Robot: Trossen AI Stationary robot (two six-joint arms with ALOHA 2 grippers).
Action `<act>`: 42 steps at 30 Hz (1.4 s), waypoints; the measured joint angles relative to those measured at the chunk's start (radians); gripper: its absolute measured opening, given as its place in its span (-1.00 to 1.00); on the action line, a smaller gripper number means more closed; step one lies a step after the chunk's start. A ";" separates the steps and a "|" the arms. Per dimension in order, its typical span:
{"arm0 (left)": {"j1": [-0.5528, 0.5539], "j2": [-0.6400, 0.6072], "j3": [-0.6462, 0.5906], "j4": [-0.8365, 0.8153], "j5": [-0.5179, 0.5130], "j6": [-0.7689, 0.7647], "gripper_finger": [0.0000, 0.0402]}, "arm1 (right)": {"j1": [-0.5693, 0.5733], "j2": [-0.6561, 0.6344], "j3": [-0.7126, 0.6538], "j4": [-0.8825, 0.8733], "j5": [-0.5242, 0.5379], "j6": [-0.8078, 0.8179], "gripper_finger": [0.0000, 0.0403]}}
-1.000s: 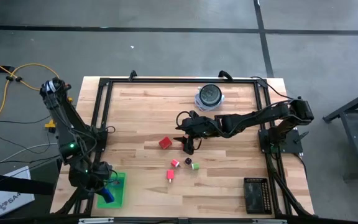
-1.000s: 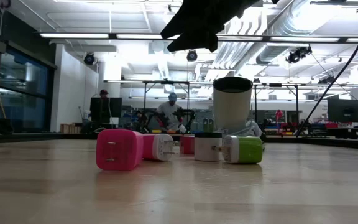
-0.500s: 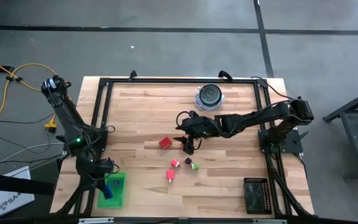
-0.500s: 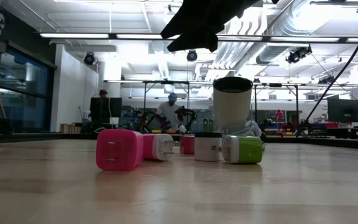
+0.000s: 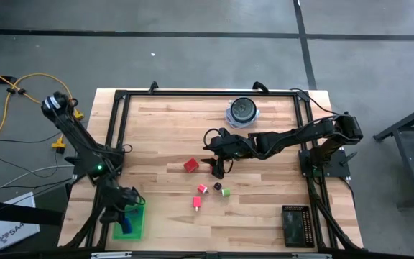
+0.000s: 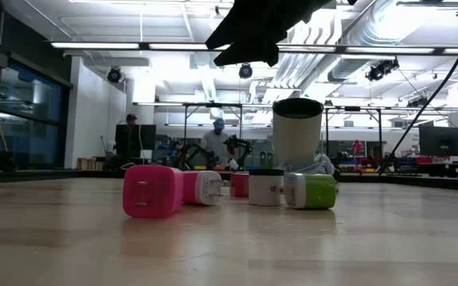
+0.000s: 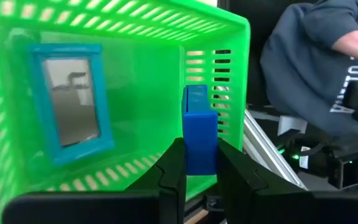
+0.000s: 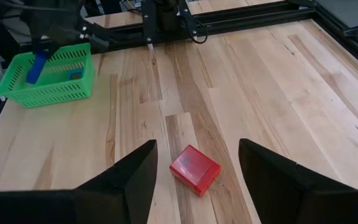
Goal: Pick & Place Office items
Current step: Put the blue digital timer into the green bin
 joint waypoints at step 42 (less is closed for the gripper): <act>0.050 0.149 0.000 0.084 0.091 0.040 -0.60 | 0.000 0.000 0.000 0.000 0.000 0.000 0.06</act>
